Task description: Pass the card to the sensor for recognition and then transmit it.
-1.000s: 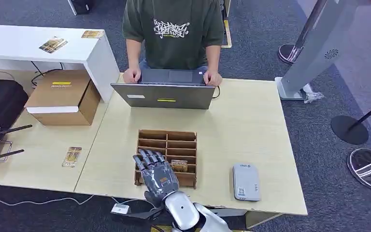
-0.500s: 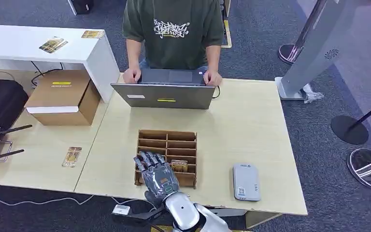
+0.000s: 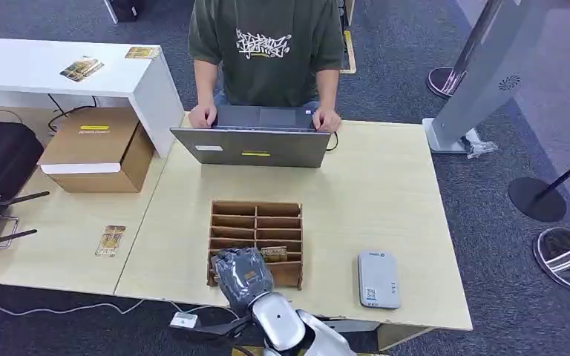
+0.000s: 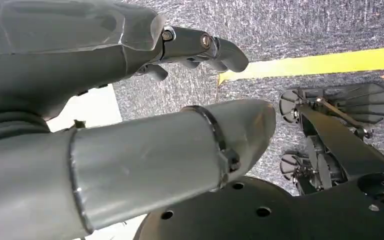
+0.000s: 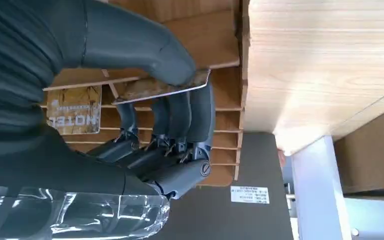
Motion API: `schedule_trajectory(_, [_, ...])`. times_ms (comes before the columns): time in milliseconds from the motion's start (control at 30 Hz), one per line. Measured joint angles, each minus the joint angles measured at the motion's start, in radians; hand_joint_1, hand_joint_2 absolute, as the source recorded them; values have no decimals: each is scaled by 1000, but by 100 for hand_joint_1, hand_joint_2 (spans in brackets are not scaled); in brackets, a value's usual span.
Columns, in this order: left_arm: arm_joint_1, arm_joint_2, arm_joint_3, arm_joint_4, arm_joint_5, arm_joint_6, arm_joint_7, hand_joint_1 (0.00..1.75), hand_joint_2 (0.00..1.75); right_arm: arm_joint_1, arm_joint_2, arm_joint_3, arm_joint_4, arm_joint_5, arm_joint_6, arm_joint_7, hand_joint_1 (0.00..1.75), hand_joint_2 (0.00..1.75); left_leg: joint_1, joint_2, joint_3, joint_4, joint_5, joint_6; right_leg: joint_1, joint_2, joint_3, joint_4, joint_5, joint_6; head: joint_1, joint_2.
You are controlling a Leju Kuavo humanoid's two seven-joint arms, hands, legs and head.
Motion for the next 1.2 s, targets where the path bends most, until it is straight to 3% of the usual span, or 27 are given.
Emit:
schedule_trajectory(433, [0, 0, 0, 0, 0, -1, 0, 0, 0, -1, 2, 0, 2, -16, -1, -3, 131, 175, 0, 0, 0, 0, 0, 0, 0, 0, 0, 0, 0, 0, 0, 0])
schedule_trajectory(700, [0, 0, 0, 0, -2, 0, 2, 0, 0, 5, -1, -7, -29, 5, -45, 10, 147, 175, 0, 0, 0, 0, 0, 0, 0, 0, 0, 0, 0, 0, 0, 0])
schedule_trajectory(933, [2, 3, 0, 0, -9, 4, -4, 0, 0, 78, -31, -106, -258, 100, -110, 15, 159, 175, 0, 0, 0, 0, 0, 0, 0, 0, -1, 0, 0, 0, 0, 0])
schedule_trajectory(1200, [3, 3, 0, 2, 2, 11, -9, 0, 0, 159, -52, -209, -490, 150, -179, -50, 169, 175, 0, 0, 0, 0, 0, 0, 0, 0, 0, 0, 0, 0, 0, 0])
